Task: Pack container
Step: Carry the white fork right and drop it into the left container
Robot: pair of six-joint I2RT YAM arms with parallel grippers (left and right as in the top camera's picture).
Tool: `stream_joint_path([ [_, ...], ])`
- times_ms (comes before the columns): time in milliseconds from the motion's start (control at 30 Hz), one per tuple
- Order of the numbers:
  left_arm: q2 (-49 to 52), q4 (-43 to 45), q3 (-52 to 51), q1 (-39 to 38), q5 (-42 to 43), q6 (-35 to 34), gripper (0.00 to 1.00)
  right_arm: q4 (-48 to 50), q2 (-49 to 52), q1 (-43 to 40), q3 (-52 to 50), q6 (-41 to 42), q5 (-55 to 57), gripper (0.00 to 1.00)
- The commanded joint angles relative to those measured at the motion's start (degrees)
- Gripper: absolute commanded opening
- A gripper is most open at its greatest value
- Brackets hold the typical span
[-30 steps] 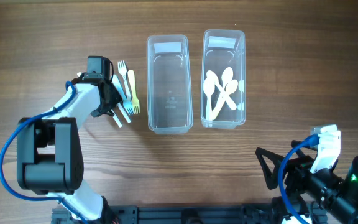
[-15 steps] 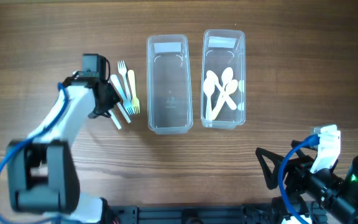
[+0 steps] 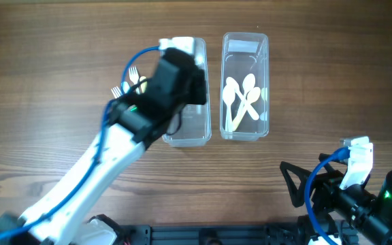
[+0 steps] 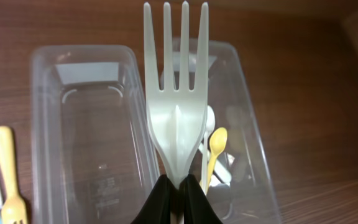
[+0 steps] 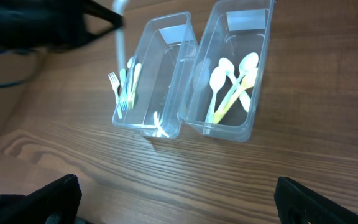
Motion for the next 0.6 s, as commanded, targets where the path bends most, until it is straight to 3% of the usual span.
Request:
stream_joint_path([
  [0, 8.7, -0.8, 0.5, 0.0, -3.5, -3.1, 0.04, 0.0, -0.2, 0.2, 0.1, 0.7, 0.6, 1.00],
  [67, 11.2, -0.5, 0.5, 1.0, -3.5, -6.2, 0.04, 0.0, -0.2, 0.2, 0.1, 0.7, 0.6, 1.00],
  [267, 14.7, -1.3, 0.5, 4.1, -3.1, -6.2, 0.04, 0.0, -0.2, 0.2, 0.1, 0.7, 0.6, 1.00],
  [300, 14.8, -1.5, 0.5, 4.2, -2.7, -6.0, 0.30, 0.0, -0.2, 0.2, 0.1, 0.7, 0.6, 1.00],
  [333, 14.7, -1.7, 0.5, 4.3, -1.9, -5.6, 0.73, 0.0, -0.2, 0.2, 0.1, 0.7, 0.6, 1.00],
  [367, 14.2, -2.2, 0.6, 4.3, -1.9, -5.6, 1.00, 0.0, -0.2, 0.2, 0.1, 0.7, 0.6, 1.00],
  [567, 5.7, -5.9, 0.6, 5.9, -5.1, -6.2, 1.00, 0.0, -0.2, 0.2, 0.1, 0.8, 0.6, 1.00],
])
